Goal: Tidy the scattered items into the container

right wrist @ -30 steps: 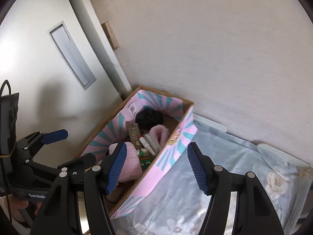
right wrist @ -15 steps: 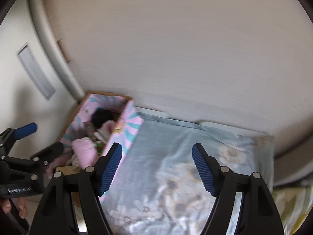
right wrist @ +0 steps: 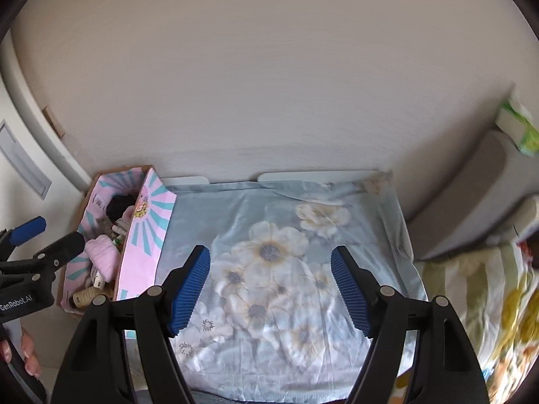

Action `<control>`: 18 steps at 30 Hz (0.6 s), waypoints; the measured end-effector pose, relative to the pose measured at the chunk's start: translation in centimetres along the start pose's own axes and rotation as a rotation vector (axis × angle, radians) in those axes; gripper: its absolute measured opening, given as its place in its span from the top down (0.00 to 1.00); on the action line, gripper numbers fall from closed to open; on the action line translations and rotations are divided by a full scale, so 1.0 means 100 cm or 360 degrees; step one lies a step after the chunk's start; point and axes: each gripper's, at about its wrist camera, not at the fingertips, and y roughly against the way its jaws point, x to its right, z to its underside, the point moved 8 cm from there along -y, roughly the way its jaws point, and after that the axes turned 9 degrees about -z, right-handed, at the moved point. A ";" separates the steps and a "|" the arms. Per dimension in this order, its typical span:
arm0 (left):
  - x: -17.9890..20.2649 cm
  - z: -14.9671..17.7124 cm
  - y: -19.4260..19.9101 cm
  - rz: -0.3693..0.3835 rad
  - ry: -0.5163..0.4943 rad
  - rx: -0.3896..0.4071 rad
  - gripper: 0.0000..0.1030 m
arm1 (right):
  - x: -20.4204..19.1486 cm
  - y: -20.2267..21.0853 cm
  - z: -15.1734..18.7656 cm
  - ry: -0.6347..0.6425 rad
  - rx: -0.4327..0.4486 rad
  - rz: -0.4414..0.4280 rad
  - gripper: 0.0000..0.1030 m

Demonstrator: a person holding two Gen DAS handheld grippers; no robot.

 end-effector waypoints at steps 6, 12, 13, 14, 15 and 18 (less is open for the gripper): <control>0.006 0.012 -0.004 0.0021 0.0001 -0.0031 0.01 | 0.007 0.008 0.016 -0.0062 0.0013 0.0012 0.32; 0.002 0.015 -0.004 0.0015 0.0016 -0.0020 0.01 | 0.011 0.006 0.021 -0.0079 0.0028 -0.0007 0.32; 0.001 0.014 -0.004 0.0026 0.0030 -0.0018 0.01 | 0.011 0.006 0.022 -0.0080 0.0031 -0.0009 0.32; -0.002 0.014 -0.004 0.0018 0.0058 -0.0011 0.01 | 0.011 0.007 0.022 -0.0081 0.0033 -0.0009 0.32; -0.005 0.013 -0.003 -0.0013 0.0072 0.0002 0.01 | 0.012 0.008 0.023 -0.0082 0.0039 -0.0010 0.32; -0.011 0.012 -0.006 -0.0157 0.0040 0.0010 0.01 | 0.011 0.010 0.023 -0.0077 0.0060 -0.0011 0.32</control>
